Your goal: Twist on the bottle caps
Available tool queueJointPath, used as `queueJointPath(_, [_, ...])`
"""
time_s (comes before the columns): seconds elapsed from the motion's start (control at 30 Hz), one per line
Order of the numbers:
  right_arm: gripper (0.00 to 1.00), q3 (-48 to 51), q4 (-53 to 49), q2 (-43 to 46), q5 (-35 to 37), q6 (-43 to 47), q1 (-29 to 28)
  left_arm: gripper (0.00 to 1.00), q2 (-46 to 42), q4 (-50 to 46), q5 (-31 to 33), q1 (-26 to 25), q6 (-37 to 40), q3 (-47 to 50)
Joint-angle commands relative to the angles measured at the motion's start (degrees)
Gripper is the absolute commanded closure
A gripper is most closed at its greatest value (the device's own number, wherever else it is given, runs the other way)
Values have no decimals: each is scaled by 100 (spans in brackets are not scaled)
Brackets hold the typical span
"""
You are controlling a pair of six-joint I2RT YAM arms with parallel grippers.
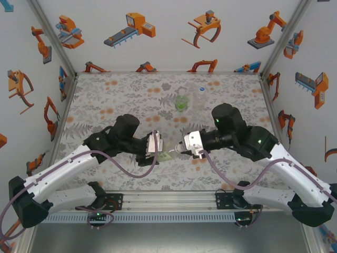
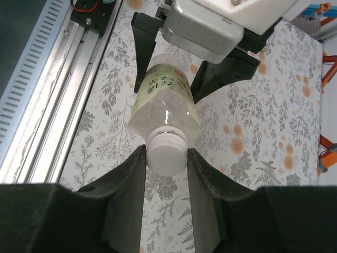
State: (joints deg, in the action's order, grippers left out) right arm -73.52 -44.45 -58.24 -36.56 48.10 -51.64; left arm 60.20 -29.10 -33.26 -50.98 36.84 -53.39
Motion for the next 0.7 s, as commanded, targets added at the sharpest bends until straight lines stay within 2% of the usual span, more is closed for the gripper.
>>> queueJointPath(0.0, [100, -231, -480, -132, -149, 644, -142, 100, 32, 89, -399, -26, 87, -282])
queueJointPath(0.3, [100, -347, -854, -170, -126, 1423, -264, 100, 175, -227, -629, -18, 179, -440])
queueJointPath(0.67, [100, -215, -745, 14, 136, 1814, -500, 100, 315, -348, -975, 9, 131, -556])
